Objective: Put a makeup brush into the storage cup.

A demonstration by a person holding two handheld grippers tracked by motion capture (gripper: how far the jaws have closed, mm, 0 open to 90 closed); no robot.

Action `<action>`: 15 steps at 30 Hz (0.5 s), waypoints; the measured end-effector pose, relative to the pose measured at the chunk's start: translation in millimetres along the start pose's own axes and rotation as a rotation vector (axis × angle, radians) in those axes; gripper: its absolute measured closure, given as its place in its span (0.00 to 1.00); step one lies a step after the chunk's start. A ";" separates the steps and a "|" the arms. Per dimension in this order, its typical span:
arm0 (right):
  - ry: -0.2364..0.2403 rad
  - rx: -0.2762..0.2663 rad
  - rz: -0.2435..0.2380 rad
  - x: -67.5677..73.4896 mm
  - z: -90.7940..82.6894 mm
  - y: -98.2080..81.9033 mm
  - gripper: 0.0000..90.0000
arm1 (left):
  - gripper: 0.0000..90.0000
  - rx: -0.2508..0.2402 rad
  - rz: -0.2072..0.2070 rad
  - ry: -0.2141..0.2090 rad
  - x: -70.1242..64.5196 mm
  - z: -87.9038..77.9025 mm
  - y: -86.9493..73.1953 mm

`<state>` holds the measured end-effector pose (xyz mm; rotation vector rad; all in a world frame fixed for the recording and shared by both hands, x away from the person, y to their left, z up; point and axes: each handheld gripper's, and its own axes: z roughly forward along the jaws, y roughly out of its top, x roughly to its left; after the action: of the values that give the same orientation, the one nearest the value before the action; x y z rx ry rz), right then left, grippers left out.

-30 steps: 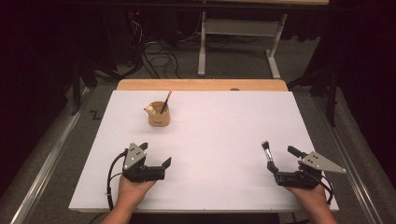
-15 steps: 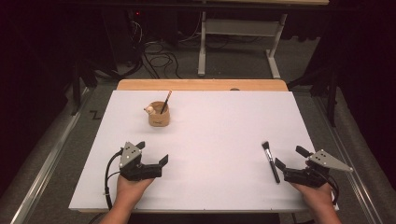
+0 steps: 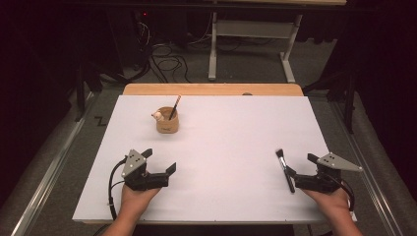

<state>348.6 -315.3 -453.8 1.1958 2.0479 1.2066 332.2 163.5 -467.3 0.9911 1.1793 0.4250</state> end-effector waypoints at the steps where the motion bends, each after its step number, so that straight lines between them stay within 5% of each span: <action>1: 0.000 0.008 -0.001 0.3 -0.6 1.1 0.06 | 0.01 0.002 0.001 0.001 0.8 0.1 -0.1; 15: 0.022 0.186 0.012 3.8 -3.8 6.9 0.06 | 0.01 0.011 0.011 0.019 3.2 1.7 -2.1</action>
<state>346.8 -312.2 -445.8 1.2858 2.2122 1.0573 334.5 164.0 -470.7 1.0052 1.1947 0.4375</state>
